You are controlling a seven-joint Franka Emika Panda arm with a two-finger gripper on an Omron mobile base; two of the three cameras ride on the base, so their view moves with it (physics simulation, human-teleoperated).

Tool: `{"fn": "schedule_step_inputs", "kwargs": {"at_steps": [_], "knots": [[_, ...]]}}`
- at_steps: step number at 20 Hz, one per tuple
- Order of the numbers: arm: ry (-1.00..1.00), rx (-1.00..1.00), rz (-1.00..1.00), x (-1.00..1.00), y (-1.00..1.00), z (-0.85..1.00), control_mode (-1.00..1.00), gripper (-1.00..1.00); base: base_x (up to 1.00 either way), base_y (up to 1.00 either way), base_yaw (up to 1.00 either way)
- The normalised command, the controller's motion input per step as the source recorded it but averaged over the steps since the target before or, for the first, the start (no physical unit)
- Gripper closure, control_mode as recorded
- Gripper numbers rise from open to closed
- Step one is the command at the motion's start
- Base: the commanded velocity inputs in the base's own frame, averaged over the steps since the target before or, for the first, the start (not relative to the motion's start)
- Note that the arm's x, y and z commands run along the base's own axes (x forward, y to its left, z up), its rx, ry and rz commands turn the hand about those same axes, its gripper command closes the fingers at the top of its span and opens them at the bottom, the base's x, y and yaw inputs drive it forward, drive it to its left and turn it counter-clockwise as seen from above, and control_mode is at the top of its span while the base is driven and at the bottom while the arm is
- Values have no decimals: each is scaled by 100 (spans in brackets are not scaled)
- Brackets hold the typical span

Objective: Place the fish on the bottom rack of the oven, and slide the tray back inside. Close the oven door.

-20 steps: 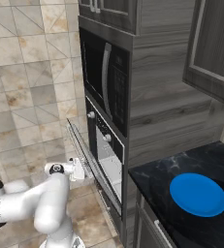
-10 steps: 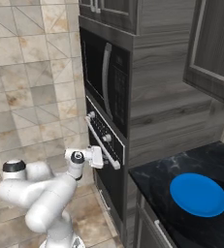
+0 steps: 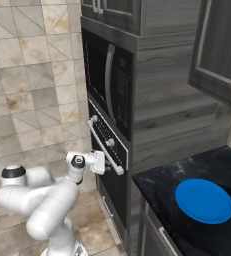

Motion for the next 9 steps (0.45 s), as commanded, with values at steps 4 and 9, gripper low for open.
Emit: {"fn": "schedule_step_inputs", "kwargs": {"at_steps": [4, 9], "knots": [[0, 0, 0, 0, 0, 0, -100, -100, 0, 0, 0], [0, 0, 0, 0, 0, 0, -100, -100, 0, 0, 0]]}}
